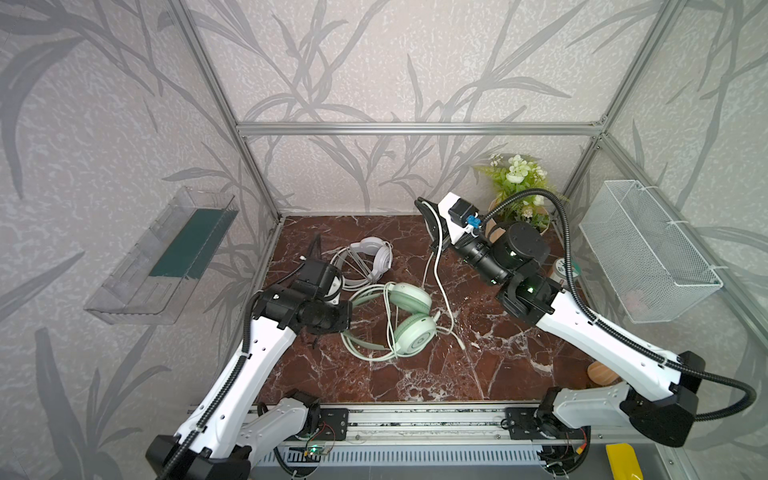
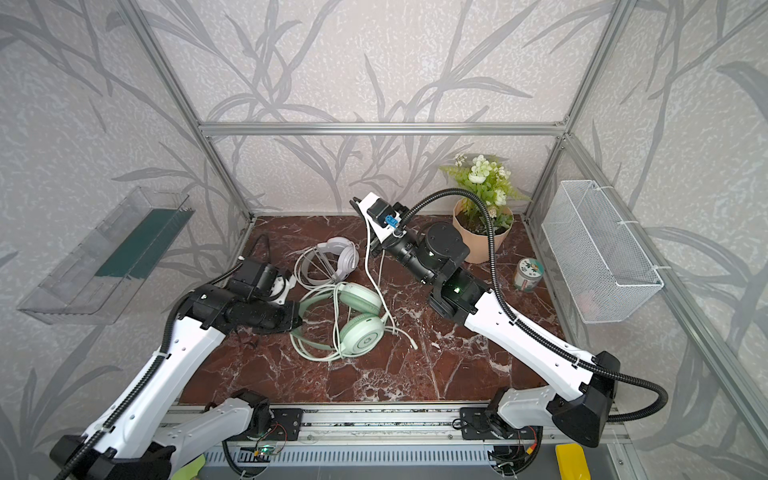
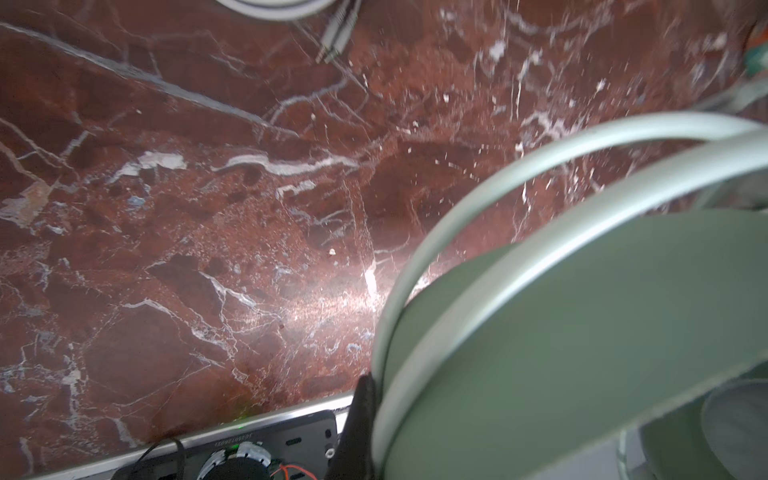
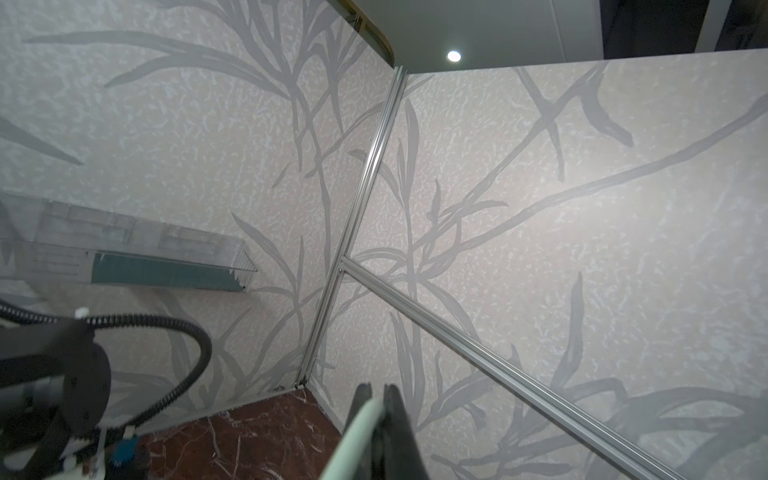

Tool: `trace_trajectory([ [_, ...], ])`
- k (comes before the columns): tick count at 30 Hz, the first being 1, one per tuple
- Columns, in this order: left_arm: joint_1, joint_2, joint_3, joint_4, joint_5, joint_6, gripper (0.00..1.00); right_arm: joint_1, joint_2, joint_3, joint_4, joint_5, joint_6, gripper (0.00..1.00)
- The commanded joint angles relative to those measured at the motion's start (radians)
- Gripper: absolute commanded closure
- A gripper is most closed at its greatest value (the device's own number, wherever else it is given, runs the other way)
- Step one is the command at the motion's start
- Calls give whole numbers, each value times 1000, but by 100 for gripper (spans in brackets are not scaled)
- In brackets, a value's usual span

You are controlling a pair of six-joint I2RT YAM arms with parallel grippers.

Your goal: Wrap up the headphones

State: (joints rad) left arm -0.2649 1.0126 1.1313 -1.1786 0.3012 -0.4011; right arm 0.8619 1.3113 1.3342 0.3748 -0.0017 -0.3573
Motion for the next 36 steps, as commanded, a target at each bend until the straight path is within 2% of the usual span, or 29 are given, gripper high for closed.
trace_trajectory([
  [1, 113, -33, 63, 96, 175, -91, 100, -2, -71, -79, -27, 72, -36, 100],
  [4, 166, -19, 79, 139, 212, -182, 100, 20, -132, -143, -32, 91, -44, 100],
  [10, 217, 36, 91, 210, 247, -261, 100, 168, -204, -199, -51, 125, -140, 100],
  [13, 216, 60, 75, 243, 233, -244, 100, 276, -203, -187, -60, 158, -243, 100],
  [18, 216, 118, 40, 201, 53, -161, 100, 420, -203, -106, -107, 210, -381, 100],
  [25, 206, 230, -39, 287, 95, -150, 100, 612, -170, 2, -154, 265, -567, 100],
  [28, 163, 281, -41, 295, 58, -136, 100, 679, -132, 79, -179, 307, -665, 100],
  [30, 101, 324, -31, 290, 2, -129, 100, 717, -106, 125, -183, 332, -732, 100],
  [33, 6, 379, -12, 269, -68, -112, 100, 736, -64, 189, -174, 368, -833, 100],
  [36, -65, 389, -31, 283, -88, -96, 100, 737, -10, 259, -149, 402, -939, 100],
])
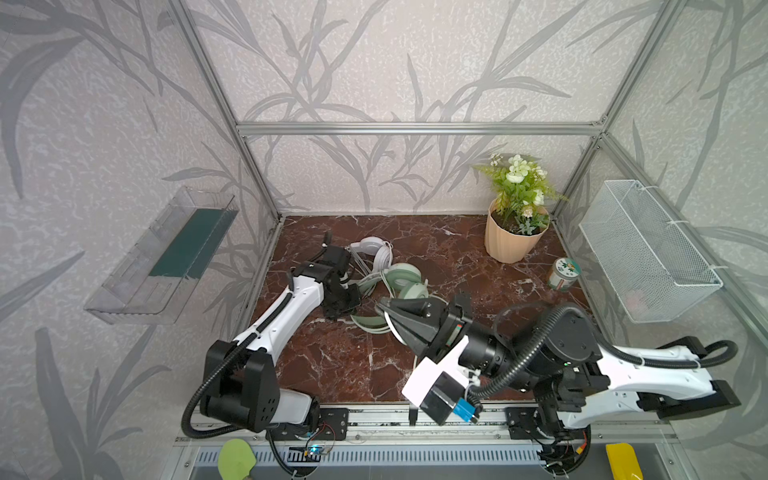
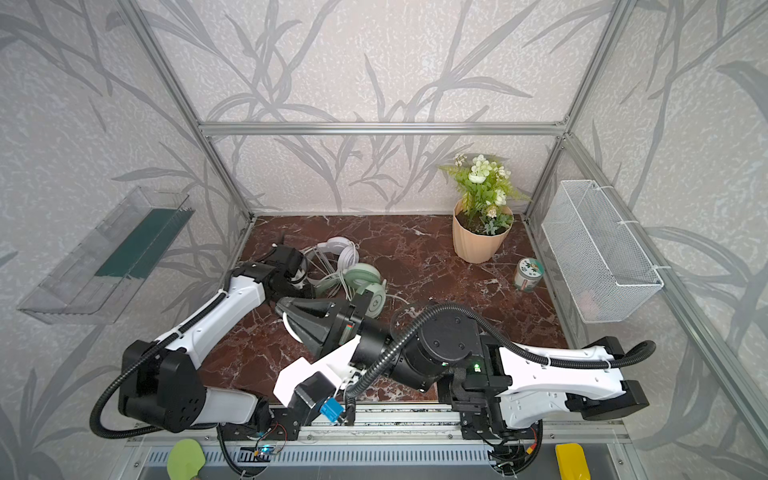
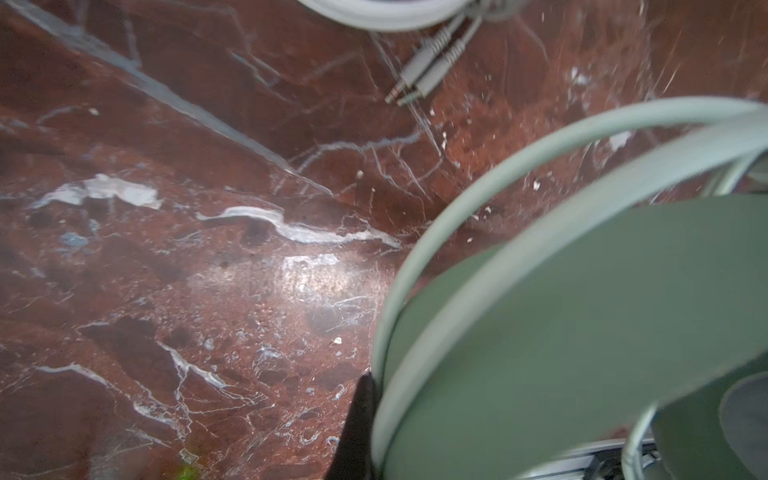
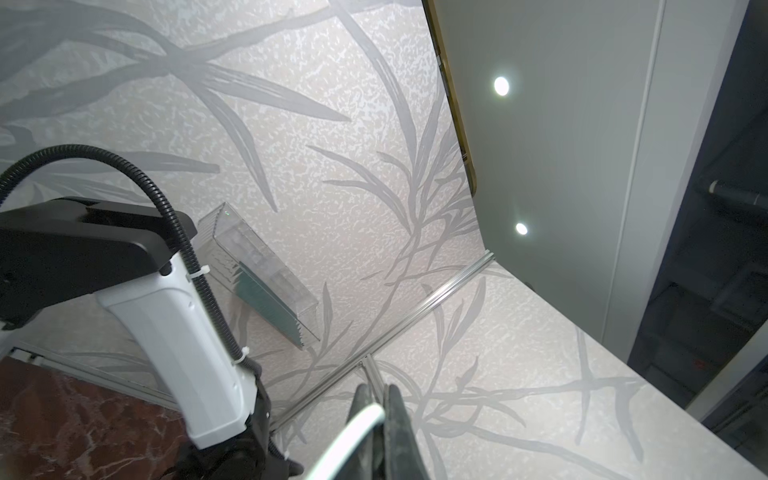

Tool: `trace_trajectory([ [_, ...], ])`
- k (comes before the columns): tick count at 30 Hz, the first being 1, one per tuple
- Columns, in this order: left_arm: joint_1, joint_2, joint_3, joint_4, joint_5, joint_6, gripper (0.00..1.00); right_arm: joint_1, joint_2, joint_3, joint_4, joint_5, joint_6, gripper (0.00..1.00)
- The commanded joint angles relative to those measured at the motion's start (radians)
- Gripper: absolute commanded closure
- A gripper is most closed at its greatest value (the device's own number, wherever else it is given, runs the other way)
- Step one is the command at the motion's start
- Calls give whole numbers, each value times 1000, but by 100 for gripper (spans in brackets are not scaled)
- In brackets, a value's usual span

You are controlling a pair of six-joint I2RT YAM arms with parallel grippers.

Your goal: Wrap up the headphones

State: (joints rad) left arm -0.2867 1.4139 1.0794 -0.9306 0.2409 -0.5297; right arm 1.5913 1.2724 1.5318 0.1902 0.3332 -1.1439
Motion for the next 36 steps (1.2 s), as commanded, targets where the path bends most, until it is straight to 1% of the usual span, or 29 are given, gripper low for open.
trace_trajectory([
  [1, -57, -17, 10, 39, -26, 38, 100, 7, 44, 79, 57, 76, -180, 100],
  [4, -82, -54, -32, 36, -50, 64, 100, -5, 92, 151, 58, 76, -231, 100],
  [8, -143, -114, -92, 35, -68, 72, 100, -72, 159, 289, -52, 47, -190, 100],
  [12, -295, -155, -123, 24, -139, 67, 100, -172, 225, 434, -156, -7, -87, 100],
  [15, -394, -192, -127, 23, -151, 63, 100, -273, 298, 582, -268, -49, 12, 100],
  [18, -486, -221, -109, 14, -160, 73, 100, -375, 380, 708, -351, -60, 72, 100],
  [22, -592, -258, -59, -47, -219, 94, 100, -502, 396, 691, -315, -62, 101, 100],
  [26, -635, -294, -58, -99, -267, 87, 100, -641, 399, 703, -330, -101, 225, 100],
  [28, -665, -309, -65, -87, -237, 93, 100, -695, 404, 703, -331, -112, 274, 100],
  [30, -704, -319, -60, -98, -263, 83, 100, -748, 411, 693, -313, -107, 317, 100],
  [32, -713, -329, -42, -128, -293, 70, 100, -798, 421, 674, -285, -100, 357, 100],
  [36, -713, -422, -16, -146, -297, 72, 100, -912, 463, 639, -276, -80, 492, 100],
])
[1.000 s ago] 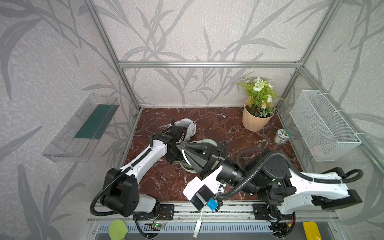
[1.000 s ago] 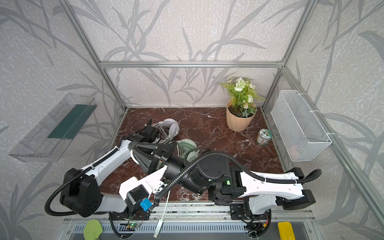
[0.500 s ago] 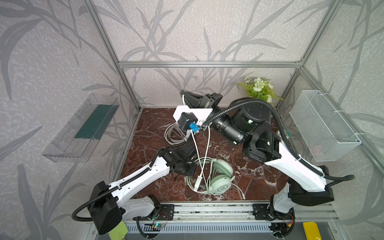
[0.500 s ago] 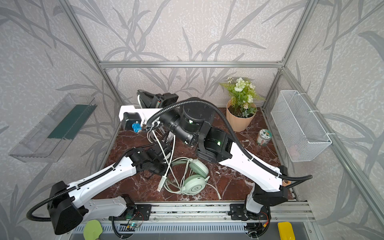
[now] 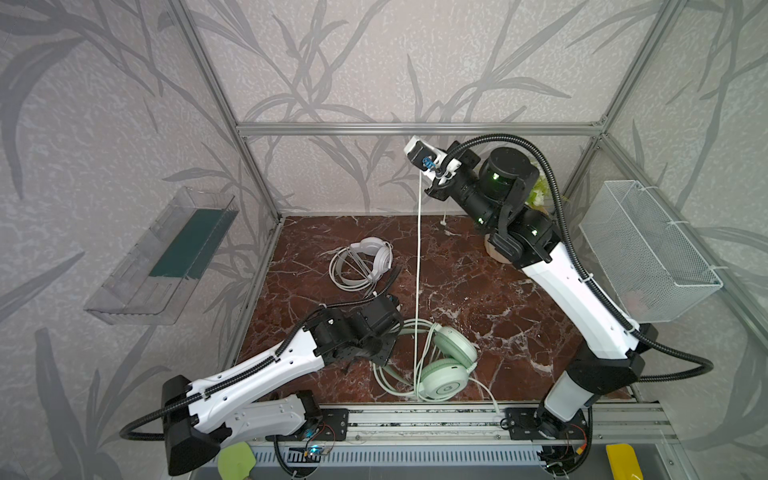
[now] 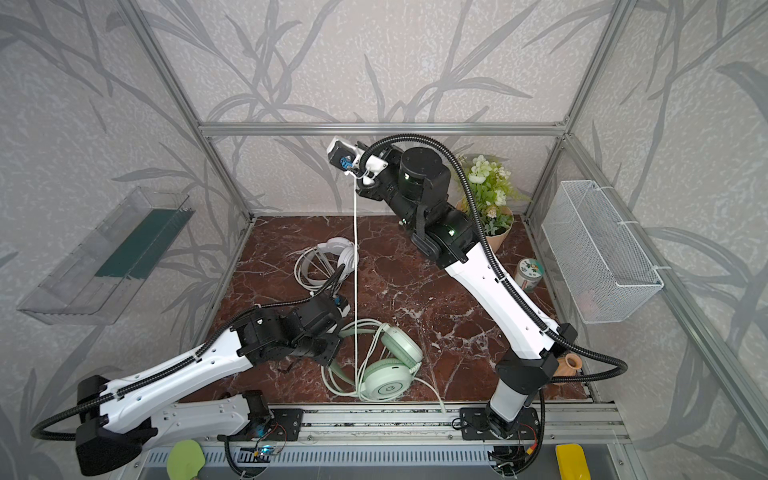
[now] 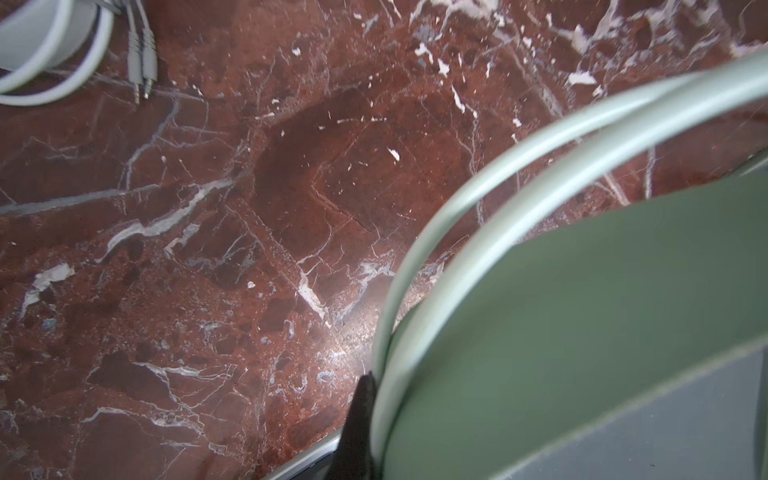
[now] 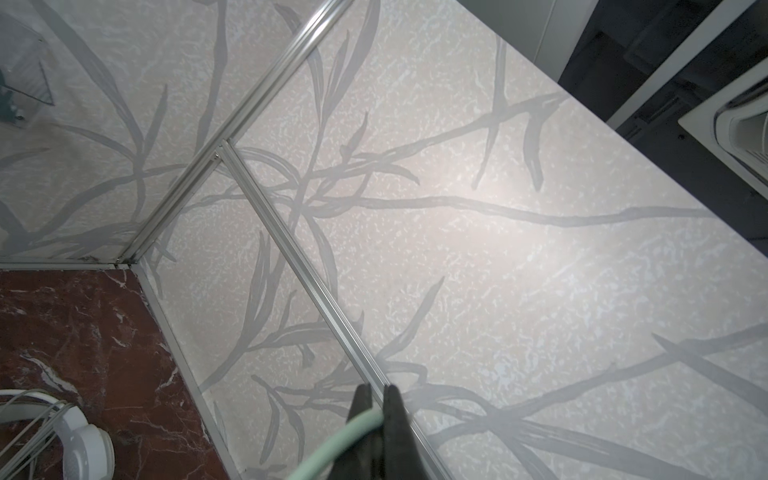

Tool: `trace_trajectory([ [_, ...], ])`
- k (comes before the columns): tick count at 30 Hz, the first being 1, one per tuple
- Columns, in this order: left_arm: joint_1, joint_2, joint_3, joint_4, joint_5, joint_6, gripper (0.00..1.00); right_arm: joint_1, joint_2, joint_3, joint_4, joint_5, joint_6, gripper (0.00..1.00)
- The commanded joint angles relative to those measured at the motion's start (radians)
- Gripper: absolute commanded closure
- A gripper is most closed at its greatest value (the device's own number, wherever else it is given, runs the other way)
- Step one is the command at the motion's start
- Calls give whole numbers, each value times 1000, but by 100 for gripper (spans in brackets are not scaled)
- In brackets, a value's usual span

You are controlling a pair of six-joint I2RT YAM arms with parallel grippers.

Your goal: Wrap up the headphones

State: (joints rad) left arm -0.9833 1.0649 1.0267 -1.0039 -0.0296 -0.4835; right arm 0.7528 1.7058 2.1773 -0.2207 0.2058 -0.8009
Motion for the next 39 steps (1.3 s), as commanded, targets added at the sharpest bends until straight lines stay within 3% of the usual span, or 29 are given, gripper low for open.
trace_trajectory([
  [1, -16, -103, 50, -76, -27, 31, 100, -103, 38, -24, 132, 49, 188, 100],
  [7, -18, -254, 137, -81, -35, 62, 100, -192, 78, -134, 148, 61, 292, 100],
  [14, -18, -297, 309, -50, 10, 56, 100, -201, 114, -264, 158, 39, 365, 100],
  [20, -18, -359, 467, 53, -95, 41, 100, -202, 56, -562, 282, -9, 519, 100],
  [34, -16, -129, 716, 194, -396, -13, 100, -143, 11, -1071, 621, -414, 899, 100],
  [39, -16, -54, 765, 205, -421, -34, 100, -124, 75, -1165, 733, -457, 957, 88],
])
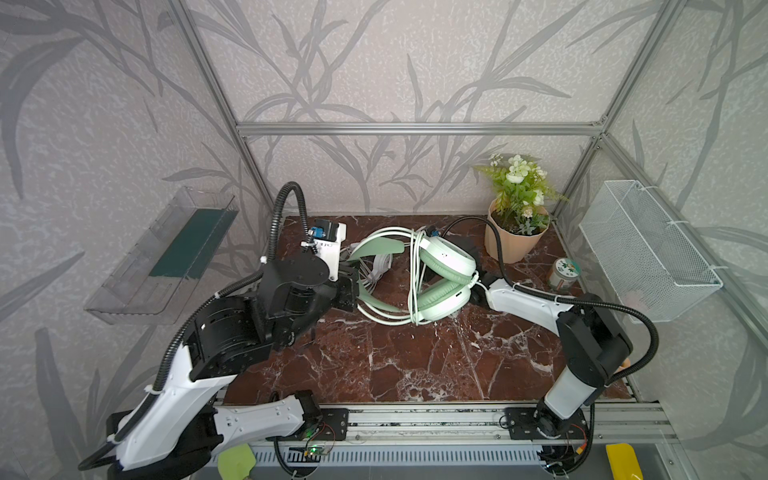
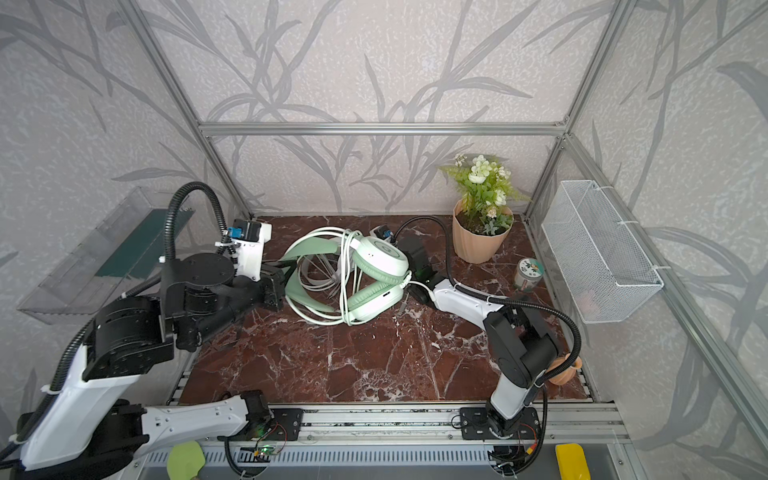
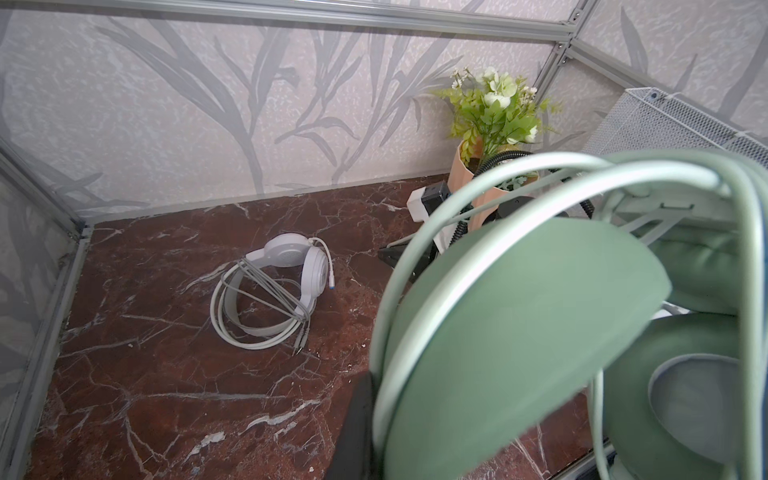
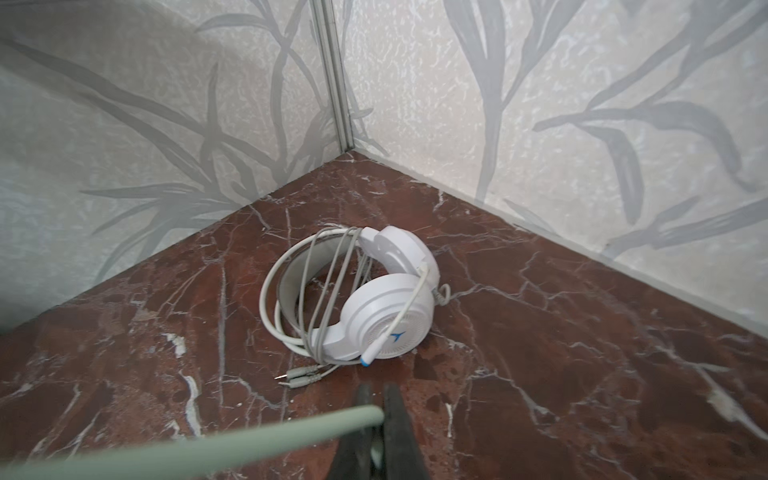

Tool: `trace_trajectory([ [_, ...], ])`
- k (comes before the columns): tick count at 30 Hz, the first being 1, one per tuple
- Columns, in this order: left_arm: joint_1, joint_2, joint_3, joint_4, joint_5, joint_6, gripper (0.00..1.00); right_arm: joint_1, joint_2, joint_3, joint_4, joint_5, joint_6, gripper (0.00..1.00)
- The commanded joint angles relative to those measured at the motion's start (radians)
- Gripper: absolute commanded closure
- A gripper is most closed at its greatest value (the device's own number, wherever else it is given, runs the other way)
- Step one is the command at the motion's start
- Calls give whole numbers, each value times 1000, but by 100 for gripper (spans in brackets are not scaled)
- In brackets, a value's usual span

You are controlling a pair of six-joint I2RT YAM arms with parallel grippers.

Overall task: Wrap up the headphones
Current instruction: 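Pull the cable down toward the robot with the right gripper, tightening the wrap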

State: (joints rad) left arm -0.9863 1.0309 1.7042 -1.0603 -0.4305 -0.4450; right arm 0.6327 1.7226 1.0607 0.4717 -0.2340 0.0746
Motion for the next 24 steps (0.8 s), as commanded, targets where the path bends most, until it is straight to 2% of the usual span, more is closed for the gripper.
trace_trajectory([
  [1, -13, -10, 93, 258, -16, -81, 100, -4, 68, -64, 62, -21, 87, 85],
  [8, -12, 38, 135, 217, 20, -130, 100, -4, 118, -131, 186, -14, 84, 64],
  [14, -12, 98, 210, 141, 58, -170, 100, -4, 136, -161, 261, -14, 88, 57],
  [20, -10, 127, 256, 110, 50, -176, 100, -4, 166, -209, 341, -21, 108, 53],
  [24, -8, 153, 301, 84, 53, -169, 100, -3, 172, -288, 434, -5, 137, 45],
])
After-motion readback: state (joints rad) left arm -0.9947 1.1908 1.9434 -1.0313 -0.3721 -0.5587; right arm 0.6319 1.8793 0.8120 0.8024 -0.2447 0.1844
